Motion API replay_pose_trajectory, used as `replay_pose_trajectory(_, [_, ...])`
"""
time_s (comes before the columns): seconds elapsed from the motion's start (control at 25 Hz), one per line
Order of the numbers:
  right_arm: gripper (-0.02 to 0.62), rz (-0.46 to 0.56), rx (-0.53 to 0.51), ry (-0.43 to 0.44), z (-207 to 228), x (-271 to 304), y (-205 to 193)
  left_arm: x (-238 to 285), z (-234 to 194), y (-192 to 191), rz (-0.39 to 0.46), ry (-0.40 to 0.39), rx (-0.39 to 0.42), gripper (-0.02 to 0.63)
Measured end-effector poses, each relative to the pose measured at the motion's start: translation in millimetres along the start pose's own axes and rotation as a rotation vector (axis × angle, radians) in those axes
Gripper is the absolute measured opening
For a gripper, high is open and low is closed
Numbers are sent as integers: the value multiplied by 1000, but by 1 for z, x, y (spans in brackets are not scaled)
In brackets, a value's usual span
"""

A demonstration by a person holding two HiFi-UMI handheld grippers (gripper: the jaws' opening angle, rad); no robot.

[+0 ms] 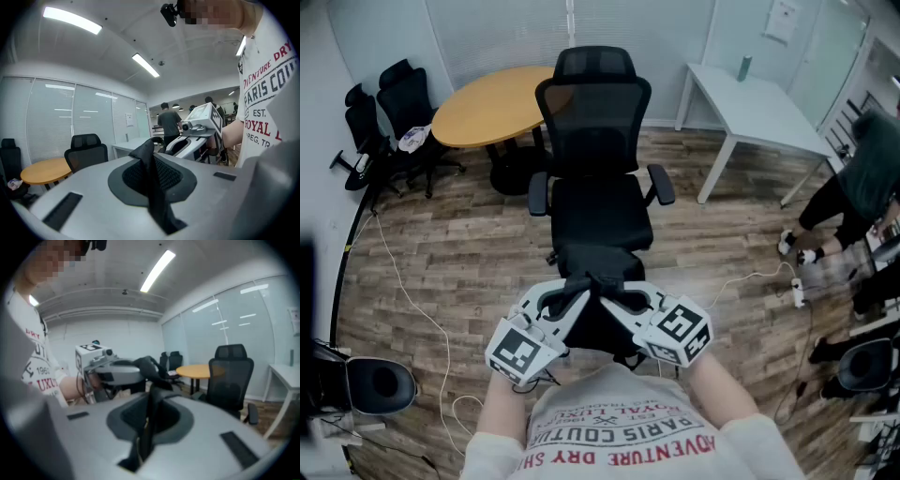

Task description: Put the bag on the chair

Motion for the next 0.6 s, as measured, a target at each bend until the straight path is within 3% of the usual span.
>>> replay_pose_trajectory(0.12, [43, -3, 3, -3, -2, 1, -1, -1, 0, -2, -4, -11, 22, 43])
replay_pose_trajectory(0.6, [43, -17, 4, -39, -12, 20, -2, -15, -15, -12, 7, -49, -52, 43])
Point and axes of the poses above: the fingertips, and each gripper's own axes: x forward along the fingers, z to its right, y out of its top, the point moved 9 cm from there along -x, backward along the fingers, and after that the axes turned 4 degrees about y, right-handed, at the moved point
